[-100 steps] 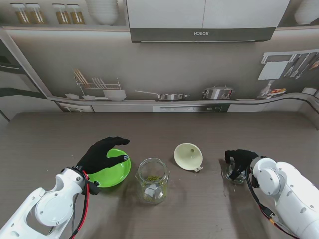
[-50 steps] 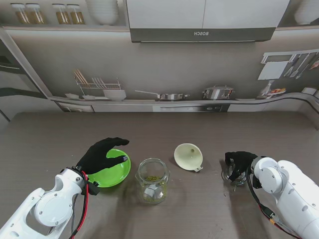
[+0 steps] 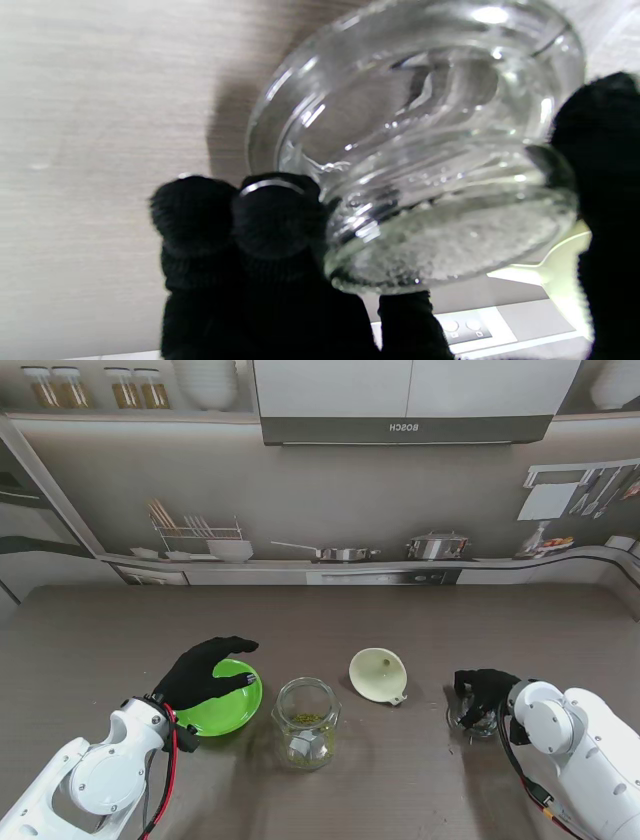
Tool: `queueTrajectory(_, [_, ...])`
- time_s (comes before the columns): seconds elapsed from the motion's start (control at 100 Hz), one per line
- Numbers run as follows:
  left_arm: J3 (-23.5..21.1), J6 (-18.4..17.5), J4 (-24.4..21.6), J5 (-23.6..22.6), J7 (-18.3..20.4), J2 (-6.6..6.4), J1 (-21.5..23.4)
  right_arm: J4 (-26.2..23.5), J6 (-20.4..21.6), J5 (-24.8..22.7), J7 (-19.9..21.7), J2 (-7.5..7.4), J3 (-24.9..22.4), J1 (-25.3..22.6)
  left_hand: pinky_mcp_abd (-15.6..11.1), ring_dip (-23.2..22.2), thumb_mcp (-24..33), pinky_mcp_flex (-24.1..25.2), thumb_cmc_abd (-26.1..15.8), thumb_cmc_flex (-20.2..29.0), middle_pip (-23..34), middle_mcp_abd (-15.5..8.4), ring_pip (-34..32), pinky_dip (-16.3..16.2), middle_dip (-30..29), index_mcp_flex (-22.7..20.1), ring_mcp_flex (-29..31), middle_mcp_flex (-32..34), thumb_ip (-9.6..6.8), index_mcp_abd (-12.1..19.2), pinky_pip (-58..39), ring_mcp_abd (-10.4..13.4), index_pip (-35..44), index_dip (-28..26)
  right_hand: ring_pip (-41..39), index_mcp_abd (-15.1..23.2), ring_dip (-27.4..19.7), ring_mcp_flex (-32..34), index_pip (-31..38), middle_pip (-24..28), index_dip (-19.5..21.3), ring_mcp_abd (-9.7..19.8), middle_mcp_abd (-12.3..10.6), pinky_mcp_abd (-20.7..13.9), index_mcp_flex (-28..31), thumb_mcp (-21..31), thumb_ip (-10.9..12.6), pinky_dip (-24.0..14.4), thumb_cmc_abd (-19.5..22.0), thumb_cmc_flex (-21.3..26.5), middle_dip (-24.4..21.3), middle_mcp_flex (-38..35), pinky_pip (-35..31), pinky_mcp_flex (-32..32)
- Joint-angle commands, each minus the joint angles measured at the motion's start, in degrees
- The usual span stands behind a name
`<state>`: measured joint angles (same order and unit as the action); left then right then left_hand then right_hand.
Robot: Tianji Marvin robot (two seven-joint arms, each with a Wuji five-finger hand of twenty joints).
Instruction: Pour mung beans into a glass jar with a funnel
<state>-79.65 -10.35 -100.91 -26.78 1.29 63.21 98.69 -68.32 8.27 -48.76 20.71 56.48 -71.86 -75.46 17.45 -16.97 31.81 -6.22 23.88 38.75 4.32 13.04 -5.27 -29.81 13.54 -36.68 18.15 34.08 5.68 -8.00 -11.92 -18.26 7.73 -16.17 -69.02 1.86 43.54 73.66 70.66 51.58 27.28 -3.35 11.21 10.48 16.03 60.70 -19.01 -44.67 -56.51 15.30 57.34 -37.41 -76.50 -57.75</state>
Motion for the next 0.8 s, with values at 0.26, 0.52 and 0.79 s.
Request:
queueTrajectory(0.26, [-0.2,0.4,-0.4,0.0,1.1,0.05,0.3,-2.1,-1.0,0.6,3.2,0.34,-0.9,-0.7,-2.2,0.1,-0.8,1.0,-1.5,1.6,-0.5,-0.2,0.4,0.1,-0.1,0.4,0.0,-0.7,-1.96,0.3,2.1,1.0,-0.5,-0.2,0.3,-2.5,3.1,2.2,16.0,17.4,2.0,13.1,-10.7,-3.3,8.9,16.5,0.7,1.0,12.3,25.6,2.0,-5.0,-2.5,-2.0])
queueTrajectory(0.52, [-0.4,0.3,-0.5,-0.1,1.1,0.05,0.4,-4.0,-2.7,2.1,5.1,0.41,-1.7,-0.2,-2.3,0.1,-0.8,1.0,-1.5,1.6,-0.5,-0.2,0.4,0.1,-0.1,0.3,0.0,-0.7,-1.96,0.3,2.1,1.0,-0.5,-0.2,0.1,-2.5,3.3,2.2,16.0,17.4,2.0,13.1,-10.7,-3.4,9.0,16.5,0.8,1.1,12.3,25.7,2.0,-5.0,-2.6,-2.3])
queueTrajectory(0.79, [-0.7,0.2,-0.5,-0.1,1.0,0.06,0.6,-7.1,-4.2,2.9,6.4,0.55,-2.7,0.0,-2.2,0.1,-0.7,1.0,-1.4,1.7,-0.5,-0.1,0.4,0.1,-0.1,0.3,0.1,-0.7,-1.97,0.2,2.1,0.9,-0.5,-0.2,0.0,-2.4,3.3,2.2,16.1,17.4,1.9,13.3,-10.6,-3.3,9.2,16.5,0.8,1.1,12.2,25.7,2.0,-5.0,-2.6,-2.3])
